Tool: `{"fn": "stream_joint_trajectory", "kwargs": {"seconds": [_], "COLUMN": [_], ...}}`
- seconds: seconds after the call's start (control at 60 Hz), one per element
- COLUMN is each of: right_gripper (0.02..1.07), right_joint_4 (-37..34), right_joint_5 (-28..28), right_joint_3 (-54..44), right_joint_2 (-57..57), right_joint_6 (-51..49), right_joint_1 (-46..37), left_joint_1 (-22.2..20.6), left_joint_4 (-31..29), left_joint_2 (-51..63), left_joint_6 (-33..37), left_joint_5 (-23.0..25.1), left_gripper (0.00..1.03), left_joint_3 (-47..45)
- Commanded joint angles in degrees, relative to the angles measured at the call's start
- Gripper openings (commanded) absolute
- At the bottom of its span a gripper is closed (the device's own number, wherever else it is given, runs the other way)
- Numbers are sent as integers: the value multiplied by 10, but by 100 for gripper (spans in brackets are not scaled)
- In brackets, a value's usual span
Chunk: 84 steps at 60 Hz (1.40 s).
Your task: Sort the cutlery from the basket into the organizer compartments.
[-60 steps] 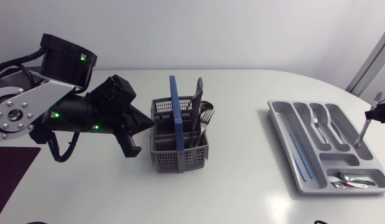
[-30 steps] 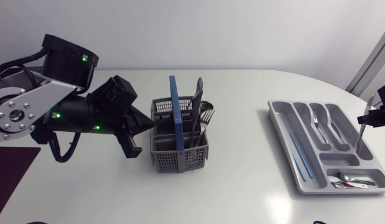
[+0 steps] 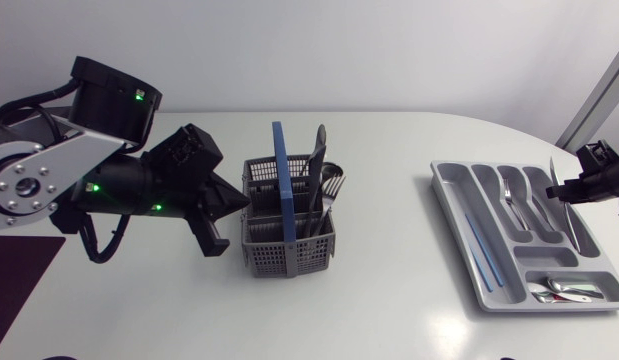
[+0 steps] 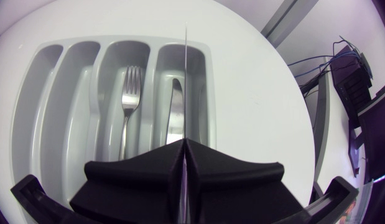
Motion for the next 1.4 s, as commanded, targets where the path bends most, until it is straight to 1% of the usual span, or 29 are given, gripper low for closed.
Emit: {"fn": "stream_joint_trajectory", "kwargs": {"seconds": [0.0,0.1,0.167,0.2,0.317,0.383,0.433,0.467,0.583,0.633,0.667,0.717,0.767,0.817,0.95,1.15,1.283,1.333,1.383], "right_gripper": [8,10,23,26,28,37,45,48,51,57,58,61,62,62,62,62,62,65,65], "right_joint_4": [5,8,11,12,15,15,20,21,26,24,21,15,10,2,-20,-21,-11,-2,9], "right_joint_5": [7,10,11,11,11,11,10,8,-25,-46,-49,-70,-89,-124,-188,-241,-271,-281,-282], "right_joint_3": [18,22,17,16,12,9,-5,-16,-78,-109,-121,-149,-171,-194,-247,-281,-288,-293,-295], "right_joint_2": [28,37,37,36,28,19,-2,-17,-101,-143,-162,-203,-235,-272,-349,-372,-378,-378,-372], "right_joint_6": [14,21,21,21,21,22,22,22,17,19,20,21,22,24,28,54,73,79,84], "right_joint_1": [6,9,11,12,12,12,15,17,43,59,67,87,103,122,186,272,323,353,379], "left_joint_1": [-6,-6,-6,-6,-5,-5,-5,-5,-9,-11,-12,-15,-18,-23,-27,-37,-38,-38,-37], "left_joint_4": [-4,-6,-8,-9,-11,-12,-12,-12,-12,-12,-12,-12,-12,-13,-13,-13,-12,-11,-10], "left_joint_2": [5,4,3,2,1,-2,-4,-5,-5,-5,-5,-6,-7,-8,-8,-10,-12,-12,-12], "left_joint_6": [-14,-15,-14,-15,-14,-14,-15,-15,-16,-17,-19,-22,-23,-25,-26,-27,-27,-27,-27], "left_joint_5": [-3,-4,-4,-4,-4,-4,-4,-4,-4,-4,-4,-4,-4,-4,-4,-4,-4,-4,-4], "left_gripper": [6,6,6,6,6,6,6,6,6,6,6,6,6,6,6,6,6,6,6], "left_joint_3": [18,20,21,21,23,22,21,21,21,22,23,25,26,27,27,23,18,15,14]}}
